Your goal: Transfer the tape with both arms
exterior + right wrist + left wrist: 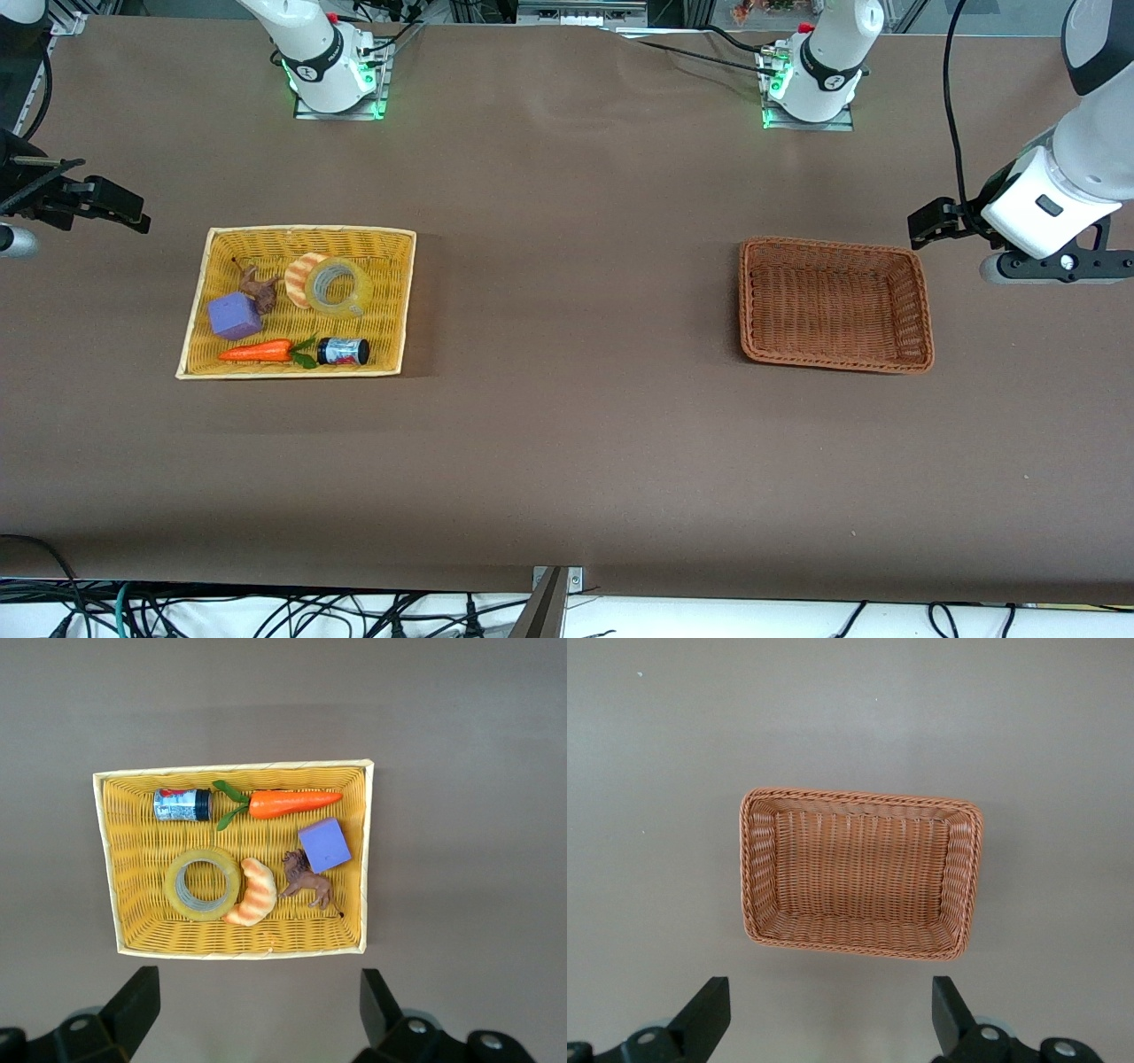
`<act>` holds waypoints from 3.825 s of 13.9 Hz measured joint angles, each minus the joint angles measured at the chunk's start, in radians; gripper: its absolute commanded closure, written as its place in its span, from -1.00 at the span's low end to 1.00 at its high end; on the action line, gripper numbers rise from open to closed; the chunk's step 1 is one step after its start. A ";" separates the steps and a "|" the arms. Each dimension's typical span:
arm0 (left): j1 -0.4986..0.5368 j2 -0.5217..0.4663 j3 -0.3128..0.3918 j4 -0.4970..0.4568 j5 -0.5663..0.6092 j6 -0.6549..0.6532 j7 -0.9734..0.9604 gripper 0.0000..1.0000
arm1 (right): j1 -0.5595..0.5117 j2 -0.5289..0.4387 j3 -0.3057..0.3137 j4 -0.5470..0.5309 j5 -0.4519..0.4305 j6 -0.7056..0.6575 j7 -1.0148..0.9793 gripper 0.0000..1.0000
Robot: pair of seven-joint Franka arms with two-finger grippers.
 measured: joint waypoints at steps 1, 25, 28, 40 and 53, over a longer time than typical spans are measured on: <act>0.000 0.002 0.000 0.000 0.000 0.000 0.000 -1.00 | 0.000 0.000 0.000 0.000 0.000 0.000 0.000 -1.00; 0.047 0.002 0.010 0.022 -0.071 0.048 0.003 -1.00 | 0.025 0.164 0.014 -0.029 0.018 0.048 0.004 -1.00; 0.047 0.002 0.010 0.025 -0.071 0.049 0.003 -1.00 | 0.076 0.191 0.036 -0.183 0.022 0.271 0.110 -1.00; 0.048 0.002 0.011 0.027 -0.071 0.049 0.003 -1.00 | 0.093 0.184 0.165 -0.732 0.023 0.969 0.322 -1.00; 0.055 0.002 0.012 0.048 -0.071 0.049 0.003 -1.00 | 0.093 0.233 0.176 -0.808 0.022 1.162 0.339 1.00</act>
